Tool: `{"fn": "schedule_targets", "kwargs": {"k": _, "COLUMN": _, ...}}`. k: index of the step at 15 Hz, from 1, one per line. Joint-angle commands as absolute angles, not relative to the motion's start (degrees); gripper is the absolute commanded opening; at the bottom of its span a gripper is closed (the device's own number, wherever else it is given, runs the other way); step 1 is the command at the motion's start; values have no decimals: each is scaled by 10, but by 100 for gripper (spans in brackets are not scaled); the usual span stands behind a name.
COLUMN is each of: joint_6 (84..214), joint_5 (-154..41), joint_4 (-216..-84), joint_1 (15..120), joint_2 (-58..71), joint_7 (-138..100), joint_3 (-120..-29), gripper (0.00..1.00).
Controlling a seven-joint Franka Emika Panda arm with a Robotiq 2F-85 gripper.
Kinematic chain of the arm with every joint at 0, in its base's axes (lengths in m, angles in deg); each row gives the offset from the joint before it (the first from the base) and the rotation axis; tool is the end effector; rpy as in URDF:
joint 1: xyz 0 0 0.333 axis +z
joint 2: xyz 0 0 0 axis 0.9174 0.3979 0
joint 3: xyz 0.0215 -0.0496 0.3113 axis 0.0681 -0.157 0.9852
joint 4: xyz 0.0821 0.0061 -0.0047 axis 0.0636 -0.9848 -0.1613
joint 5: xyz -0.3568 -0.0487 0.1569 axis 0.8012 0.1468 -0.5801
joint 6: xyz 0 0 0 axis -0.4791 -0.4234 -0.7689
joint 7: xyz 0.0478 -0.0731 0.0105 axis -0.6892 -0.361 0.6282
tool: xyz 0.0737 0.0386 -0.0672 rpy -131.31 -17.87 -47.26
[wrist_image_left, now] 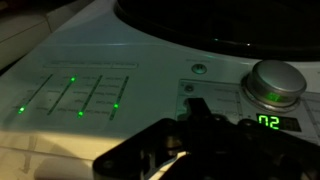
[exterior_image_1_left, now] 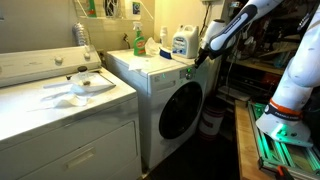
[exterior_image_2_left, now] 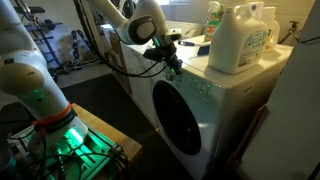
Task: Turn the knob on the washing machine to the right then press one button on the top right
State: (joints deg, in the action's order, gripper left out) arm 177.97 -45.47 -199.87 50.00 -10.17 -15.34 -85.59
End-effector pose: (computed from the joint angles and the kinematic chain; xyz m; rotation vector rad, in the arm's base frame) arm 0.4335 -0.2515 0.3282 2.8542 -0.5028 0.4868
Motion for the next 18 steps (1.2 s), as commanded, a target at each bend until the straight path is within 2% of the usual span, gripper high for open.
{"fn": "schedule_targets", "kwargs": {"k": 1, "joint_6": 1779, "joint_5": -470, "joint_4": -1995, "joint_1": 503, "joint_2": -97, "joint_7": -140, "joint_3": -858, "gripper": 0}}
{"fn": "schedule_targets", "kwargs": {"k": 18, "joint_6": 1808, "joint_5": -469, "joint_4": -1993, "joint_1": 504, "joint_2": -84, "joint_7": -131, "joint_3": -859, "gripper": 0}}
